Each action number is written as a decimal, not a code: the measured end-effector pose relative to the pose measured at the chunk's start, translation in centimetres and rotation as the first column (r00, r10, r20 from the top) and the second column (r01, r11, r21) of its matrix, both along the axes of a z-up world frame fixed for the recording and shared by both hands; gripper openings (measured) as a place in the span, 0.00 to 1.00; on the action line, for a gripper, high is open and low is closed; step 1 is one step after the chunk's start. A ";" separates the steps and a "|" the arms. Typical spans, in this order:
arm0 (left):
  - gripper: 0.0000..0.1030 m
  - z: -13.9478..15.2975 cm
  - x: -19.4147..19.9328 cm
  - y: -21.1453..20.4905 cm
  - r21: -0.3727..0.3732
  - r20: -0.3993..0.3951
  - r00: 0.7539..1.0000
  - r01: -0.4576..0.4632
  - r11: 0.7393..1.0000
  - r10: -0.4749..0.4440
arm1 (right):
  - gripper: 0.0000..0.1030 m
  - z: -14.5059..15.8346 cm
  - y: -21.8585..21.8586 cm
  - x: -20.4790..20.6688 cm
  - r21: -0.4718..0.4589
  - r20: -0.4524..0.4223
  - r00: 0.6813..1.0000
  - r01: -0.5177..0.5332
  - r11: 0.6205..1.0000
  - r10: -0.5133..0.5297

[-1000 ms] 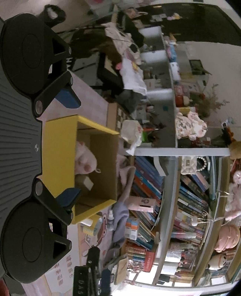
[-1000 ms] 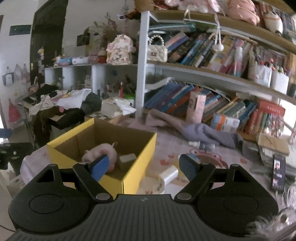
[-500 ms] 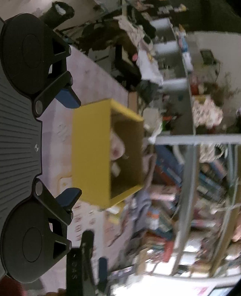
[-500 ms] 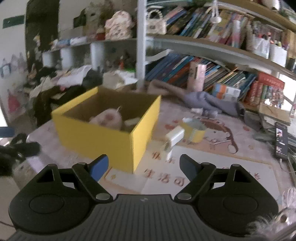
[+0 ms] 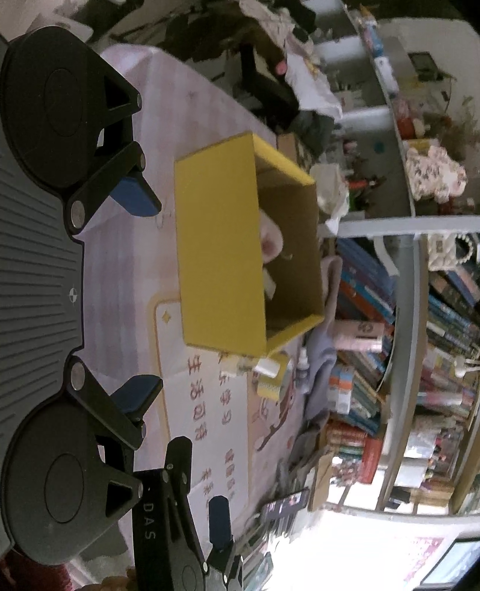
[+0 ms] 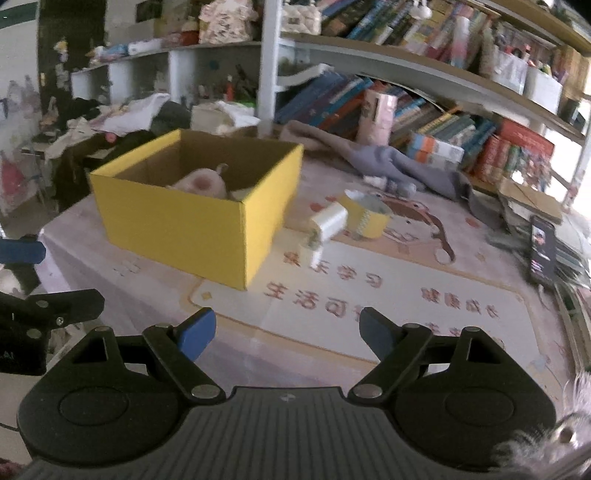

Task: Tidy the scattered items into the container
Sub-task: 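Withdraw both tools from the box and move toward the white charger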

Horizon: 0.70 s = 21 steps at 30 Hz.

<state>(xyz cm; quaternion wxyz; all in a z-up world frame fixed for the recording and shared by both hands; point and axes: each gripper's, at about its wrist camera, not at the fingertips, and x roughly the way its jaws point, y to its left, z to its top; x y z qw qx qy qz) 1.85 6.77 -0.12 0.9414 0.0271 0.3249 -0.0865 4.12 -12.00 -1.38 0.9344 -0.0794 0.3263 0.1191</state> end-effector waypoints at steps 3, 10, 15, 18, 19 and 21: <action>0.92 -0.2 0.1 -0.8 -0.007 -0.006 0.999 0.041 0.999 -0.041 | 0.82 -0.1 -0.8 -0.5 -0.013 -0.004 0.999 0.033 0.999 -0.034; 0.92 -0.8 0.6 -2.6 -0.032 -0.031 0.991 0.126 0.991 -0.127 | 0.82 -0.3 -2.5 -1.5 -0.038 -0.016 0.994 0.104 0.994 -0.104; 0.92 -1.3 1.3 -3.7 -0.051 -0.056 0.982 0.176 0.983 -0.178 | 0.82 -0.4 -3.7 -1.6 -0.043 -0.023 0.988 0.151 0.988 -0.152; 0.92 -1.4 1.7 -4.4 -0.057 -0.060 0.977 0.202 0.978 -0.205 | 0.82 -0.4 -4.2 -1.5 -0.046 -0.025 0.985 0.170 0.984 -0.171; 0.92 -1.5 1.8 -4.6 -0.058 -0.060 0.975 0.212 0.975 -0.216 | 0.82 -0.4 -4.3 -1.4 -0.047 -0.024 0.984 0.174 0.984 -0.175; 0.91 -1.6 2.0 -5.1 -0.056 -0.063 0.971 0.227 0.972 -0.231 | 0.82 -0.4 -4.6 -1.2 -0.050 -0.024 0.983 0.179 0.983 -0.180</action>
